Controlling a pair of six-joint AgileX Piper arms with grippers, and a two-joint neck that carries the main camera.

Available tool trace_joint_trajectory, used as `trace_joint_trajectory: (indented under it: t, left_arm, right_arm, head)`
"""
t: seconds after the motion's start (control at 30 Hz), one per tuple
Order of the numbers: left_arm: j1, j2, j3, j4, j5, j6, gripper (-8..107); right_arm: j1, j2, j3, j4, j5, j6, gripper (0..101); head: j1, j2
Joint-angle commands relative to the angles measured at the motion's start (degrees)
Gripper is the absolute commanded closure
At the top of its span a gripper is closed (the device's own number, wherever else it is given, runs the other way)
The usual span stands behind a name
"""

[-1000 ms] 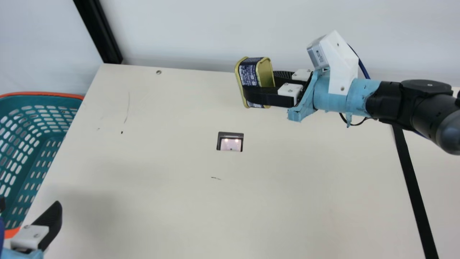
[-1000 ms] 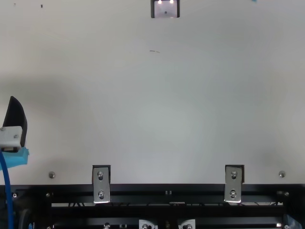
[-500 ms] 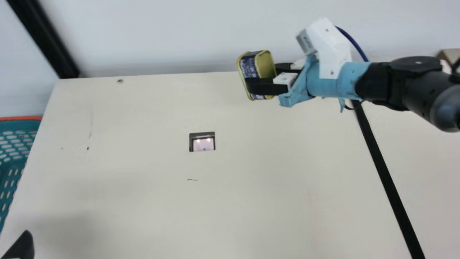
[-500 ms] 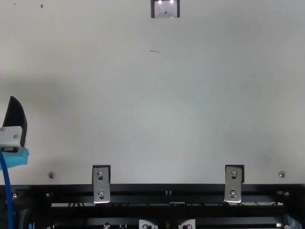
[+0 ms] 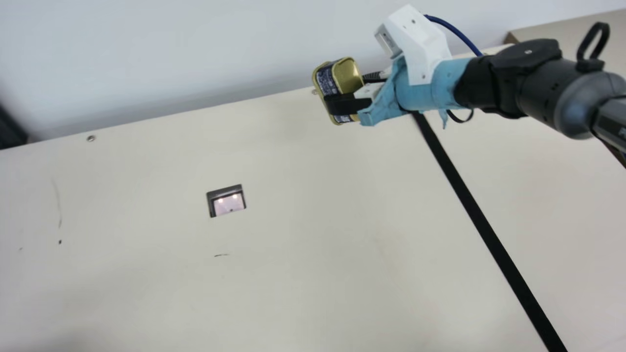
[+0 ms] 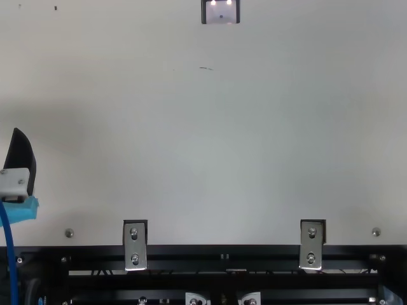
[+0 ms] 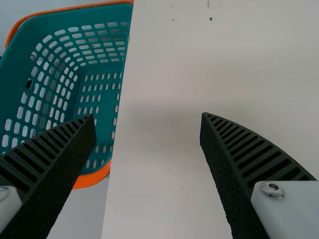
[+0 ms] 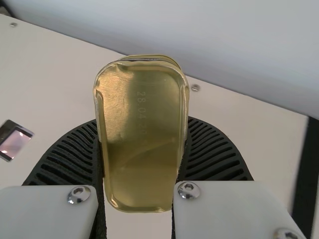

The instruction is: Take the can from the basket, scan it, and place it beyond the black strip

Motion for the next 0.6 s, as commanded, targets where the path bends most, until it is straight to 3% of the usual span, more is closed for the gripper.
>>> trace_joint_trajectory:
  t: [0.0, 0.13, 0.3, 0.43, 0.57]
  left_arm:
    - [0.0, 0.0, 0.0, 0.0, 0.0, 0.0, 9]
    - [0.0, 0.0, 0.0, 0.0, 0.0, 0.0, 9]
    - [0.0, 0.0, 0.0, 0.0, 0.0, 0.0, 9]
    - [0.0, 0.0, 0.0, 0.0, 0.0, 0.0, 9]
    - [0.0, 0.0, 0.0, 0.0, 0.0, 0.0, 9]
  right_arm:
    - [-1.1, -0.7, 0.8, -2.9, -1.9, 1.7, 101]
    - [-3.1, -2.0, 2.4, -11.1, -5.9, 7.2, 101]
    - [-5.3, -2.8, 3.3, -25.9, -9.4, 16.8, 101]
    - [-7.0, -2.9, 2.4, -39.8, -9.2, 25.3, 101]
    - [-8.1, -2.7, -0.7, -53.4, -5.8, 33.9, 101]
  head:
    - [-0.3, -0.3]
    - [-0.3, -0.3]
    - [-0.3, -0.3]
    - [-0.3, -0.3]
    - [-0.3, -0.3]
